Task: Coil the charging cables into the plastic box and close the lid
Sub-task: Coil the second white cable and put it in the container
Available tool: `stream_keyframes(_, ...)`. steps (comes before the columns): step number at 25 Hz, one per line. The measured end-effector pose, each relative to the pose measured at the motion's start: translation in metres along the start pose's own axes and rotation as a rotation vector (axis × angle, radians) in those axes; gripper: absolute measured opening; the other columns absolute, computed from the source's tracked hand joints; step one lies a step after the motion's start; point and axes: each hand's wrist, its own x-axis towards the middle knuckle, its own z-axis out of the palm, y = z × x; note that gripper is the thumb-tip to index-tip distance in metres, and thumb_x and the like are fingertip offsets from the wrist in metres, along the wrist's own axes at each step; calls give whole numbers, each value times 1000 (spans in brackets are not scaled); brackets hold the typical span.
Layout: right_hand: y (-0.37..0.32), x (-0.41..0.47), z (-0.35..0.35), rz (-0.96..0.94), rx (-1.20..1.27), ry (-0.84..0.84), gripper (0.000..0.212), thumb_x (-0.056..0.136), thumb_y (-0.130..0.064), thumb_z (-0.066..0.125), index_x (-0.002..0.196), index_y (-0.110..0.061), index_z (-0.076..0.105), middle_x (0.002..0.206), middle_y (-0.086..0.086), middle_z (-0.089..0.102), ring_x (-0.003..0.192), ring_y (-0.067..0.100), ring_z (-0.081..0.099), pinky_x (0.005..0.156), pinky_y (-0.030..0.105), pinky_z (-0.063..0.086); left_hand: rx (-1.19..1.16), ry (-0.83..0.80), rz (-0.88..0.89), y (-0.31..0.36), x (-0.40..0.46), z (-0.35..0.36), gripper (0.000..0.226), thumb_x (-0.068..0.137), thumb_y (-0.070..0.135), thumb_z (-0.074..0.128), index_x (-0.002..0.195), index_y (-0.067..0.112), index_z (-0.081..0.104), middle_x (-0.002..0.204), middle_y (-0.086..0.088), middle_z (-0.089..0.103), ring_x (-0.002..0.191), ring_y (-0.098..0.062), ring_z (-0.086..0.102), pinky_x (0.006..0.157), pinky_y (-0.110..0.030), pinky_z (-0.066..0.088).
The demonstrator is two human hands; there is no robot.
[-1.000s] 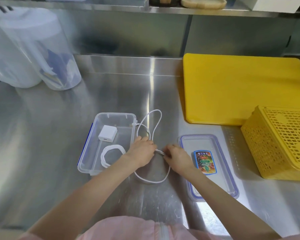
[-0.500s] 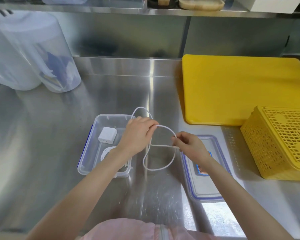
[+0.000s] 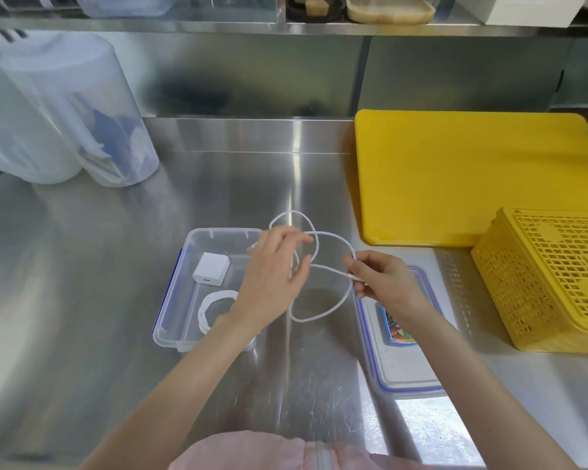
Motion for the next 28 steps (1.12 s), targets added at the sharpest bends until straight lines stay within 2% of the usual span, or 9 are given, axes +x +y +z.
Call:
stream_keyframes(3, -1, -1, -4, 57, 158, -18, 13, 86, -18, 59, 79, -9, 66, 47, -5, 47, 42, 5, 45, 47, 15, 46, 26, -274, -46, -11, -9, 9, 36, 89, 27, 52, 122, 14, 51, 121, -4, 56, 116, -22, 44, 97, -23, 25)
stream_keyframes(7, -1, 0, -10, 82, 122, 47, 21, 90, -18, 53, 99, -4, 65, 62, -3, 61, 47, 4, 53, 50, 15, 50, -34, -253, -102, -17, -10, 9, 22, 93, 19, 46, 100, 7, 63, 98, -10, 65, 97, -28, 55, 80, -25, 34)
stream_keyframes(9, 1, 1, -11, 83, -112, 121, 28, 93, -20, 46, 116, -8, 57, 95, 7, 65, 73, 11, 62, 68, 24, 54, -111, -211, -105, -16, -7, 6, 22, 94, 17, 45, 93, 8, 65, 89, -10, 66, 85, -25, 57, 70, -21, 33)
stream_keyframes(12, 4, 0, -9, -64, -578, 207, 34, 93, -25, 45, 125, -16, 50, 131, 13, 46, 116, 26, 48, 94, 28, 38, -161, -198, -100, -11, -2, 1, 21, 94, 18, 45, 91, 15, 66, 78, 0, 65, 71, -7, 52, 66, -14, 35)
stream_keyframes(15, -4, -3, -1, -281, -650, 147, 28, 92, -25, 48, 117, -19, 58, 122, 5, 55, 103, 12, 48, 73, -1, 33, -163, -204, -80, -4, 3, -4, 20, 92, 22, 47, 89, 18, 67, 53, 16, 51, 61, 5, 48, 58, -7, 34)
stream_keyframes(19, -14, -2, 8, -412, -731, 64, 21, 89, -23, 52, 103, -20, 67, 93, 5, 68, 79, 11, 49, 63, 15, 34, -243, -189, -90, 5, 8, -10, 19, 92, 23, 48, 86, 20, 66, 49, 14, 49, 50, -1, 42, 52, -9, 33)
stream_keyframes(23, -20, -3, 10, -304, -249, 128, 20, 89, -22, 53, 79, -28, 69, 56, -17, 58, 49, 0, 44, 45, 8, 31, -337, -136, -212, 6, 9, -15, 19, 93, 22, 48, 87, 24, 65, 55, 8, 46, 54, 1, 44, 57, -8, 36)
stream_keyframes(26, -29, 2, 0, -78, 416, 125, 27, 93, -19, 47, 80, -24, 71, 54, -15, 57, 50, 1, 46, 46, 11, 38, -494, -144, -332, 6, 6, -20, 25, 96, 20, 40, 87, 28, 62, 66, 6, 57, 66, 7, 54, 72, -6, 42)
stream_keyframes(28, -33, 5, 2, 52, 647, 69, 27, 93, -17, 44, 87, -18, 71, 55, -11, 56, 48, 1, 49, 46, 12, 42, -622, -113, -392, 12, 6, -19, 27, 97, 17, 37, 84, 22, 61, 69, 5, 59, 66, 8, 57, 72, -4, 44)
